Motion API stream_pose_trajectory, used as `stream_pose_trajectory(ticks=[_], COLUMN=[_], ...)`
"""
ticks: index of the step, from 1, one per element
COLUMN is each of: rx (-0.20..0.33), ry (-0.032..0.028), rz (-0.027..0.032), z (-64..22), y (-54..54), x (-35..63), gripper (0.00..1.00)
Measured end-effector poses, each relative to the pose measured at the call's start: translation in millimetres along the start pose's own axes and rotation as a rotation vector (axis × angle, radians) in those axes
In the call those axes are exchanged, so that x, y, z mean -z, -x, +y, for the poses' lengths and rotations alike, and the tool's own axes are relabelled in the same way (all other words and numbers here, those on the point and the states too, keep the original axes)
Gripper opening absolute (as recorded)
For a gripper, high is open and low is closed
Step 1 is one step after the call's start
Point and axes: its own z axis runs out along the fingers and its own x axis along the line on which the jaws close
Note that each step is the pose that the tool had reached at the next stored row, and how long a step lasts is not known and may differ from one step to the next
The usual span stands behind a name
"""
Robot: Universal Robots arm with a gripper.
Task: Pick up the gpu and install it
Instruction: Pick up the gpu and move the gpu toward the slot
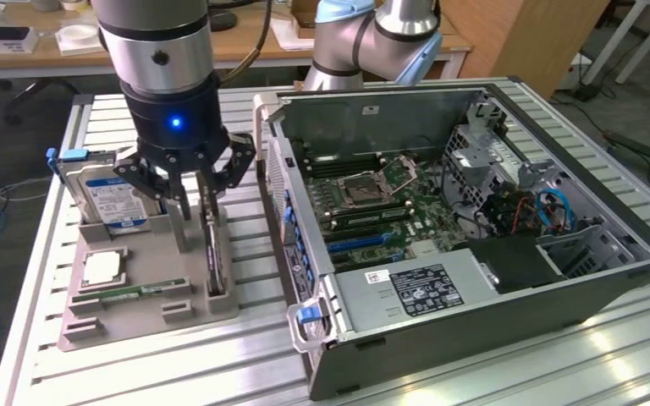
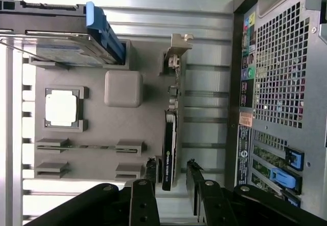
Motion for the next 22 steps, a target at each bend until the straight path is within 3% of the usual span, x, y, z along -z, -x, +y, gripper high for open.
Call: stream_pose_trajectory(ticks=[10,11,22], rx=[0.0,0.0,0.0], ry=[-0.0002,-0.0002,-0.0003], rz=[0.0,0.0,0.0], z=[-1.3,-1.4,-2.4], y=[-0.1,-0.2,-0.4], x=[-4.8,-5.3,-16.6], gripper=[0.39,0.45,0.45])
